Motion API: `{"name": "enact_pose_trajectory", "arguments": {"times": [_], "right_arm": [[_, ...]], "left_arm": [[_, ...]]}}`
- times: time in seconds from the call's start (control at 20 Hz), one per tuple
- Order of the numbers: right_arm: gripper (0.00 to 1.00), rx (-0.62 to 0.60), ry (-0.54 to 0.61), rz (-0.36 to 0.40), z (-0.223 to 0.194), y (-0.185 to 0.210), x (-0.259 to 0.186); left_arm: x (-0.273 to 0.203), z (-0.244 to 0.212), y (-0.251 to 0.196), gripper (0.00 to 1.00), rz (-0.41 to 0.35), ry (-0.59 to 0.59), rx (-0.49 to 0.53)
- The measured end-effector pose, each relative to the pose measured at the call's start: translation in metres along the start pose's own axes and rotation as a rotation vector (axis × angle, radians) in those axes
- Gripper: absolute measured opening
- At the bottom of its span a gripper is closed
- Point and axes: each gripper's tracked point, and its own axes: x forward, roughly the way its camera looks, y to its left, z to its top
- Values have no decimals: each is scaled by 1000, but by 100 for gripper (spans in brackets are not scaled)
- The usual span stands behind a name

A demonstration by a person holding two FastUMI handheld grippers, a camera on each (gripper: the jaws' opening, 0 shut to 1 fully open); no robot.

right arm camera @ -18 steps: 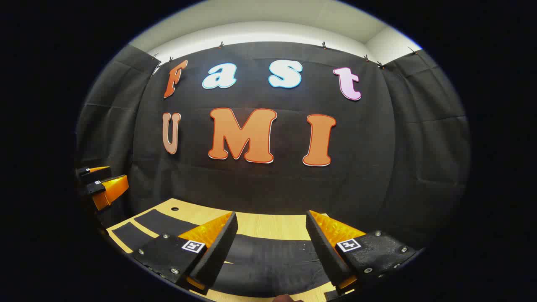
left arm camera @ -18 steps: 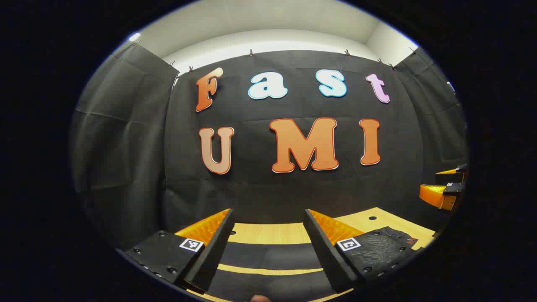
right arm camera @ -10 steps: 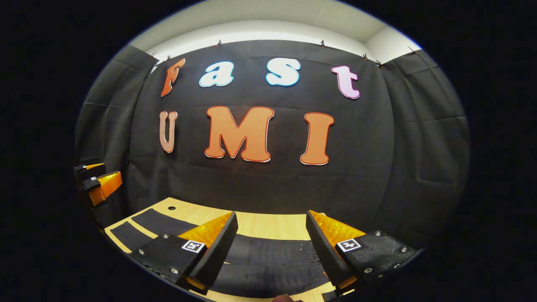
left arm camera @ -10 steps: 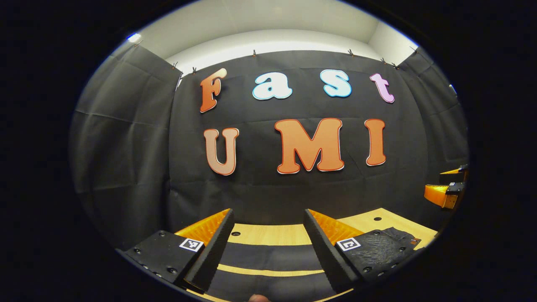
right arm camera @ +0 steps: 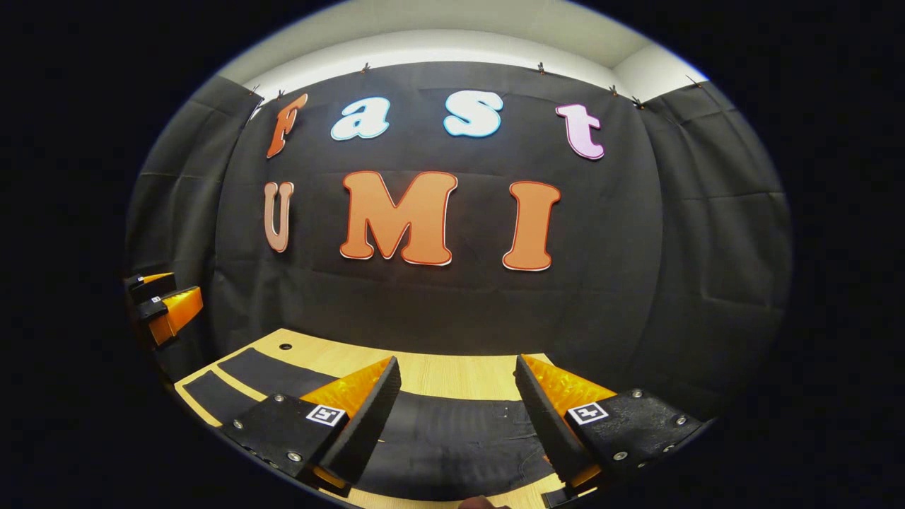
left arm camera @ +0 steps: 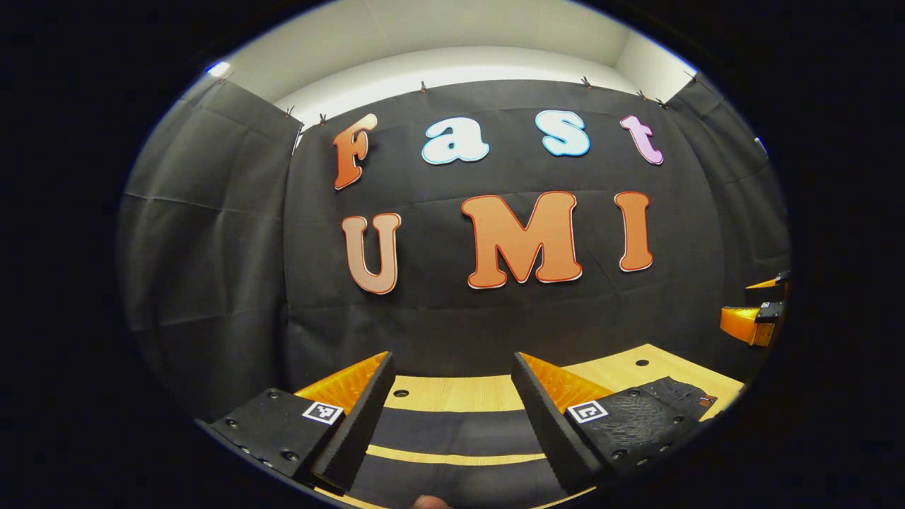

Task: Grasp the waist and the cuffs of the jeans and fold them to make the two legs overlap; first hold the waist and fold one-third of the jeans toward the cuffs, then hold the cuffs and fold the remaining one-third in the same direction to finish folding.

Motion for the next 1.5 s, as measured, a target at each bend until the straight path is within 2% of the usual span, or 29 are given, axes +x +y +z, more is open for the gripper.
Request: {"name": "enact_pose_trajectory", "arguments": {"times": [0.4, 0.75, 0.95, 1.05, 1.15, 1.4, 1.5], "right_arm": [[99, -14, 25, -35, -10, -23, 11], [99, 21, 149, -85, -51, -65, 22], [98, 44, 239, -82, -75, -72, 30], [98, 56, 277, -98, -83, -71, 34], [99, 55, 318, -132, -94, -73, 37], [99, 164, 473, -206, -135, -68, 38], [99, 168, 522, -251, -148, -69, 40]], "left_arm": [[10, -2, 28, 100, 41, -2, -2], [15, -41, 99, 99, 206, 121, -31], [8, -64, 130, 99, 280, 190, 80], [11, -87, 135, 99, 267, 260, 73], [18, -117, 142, 99, 239, 349, 25], [27, -193, 197, 99, 281, 577, -84], [29, -229, 207, 99, 251, 702, -114]]}}
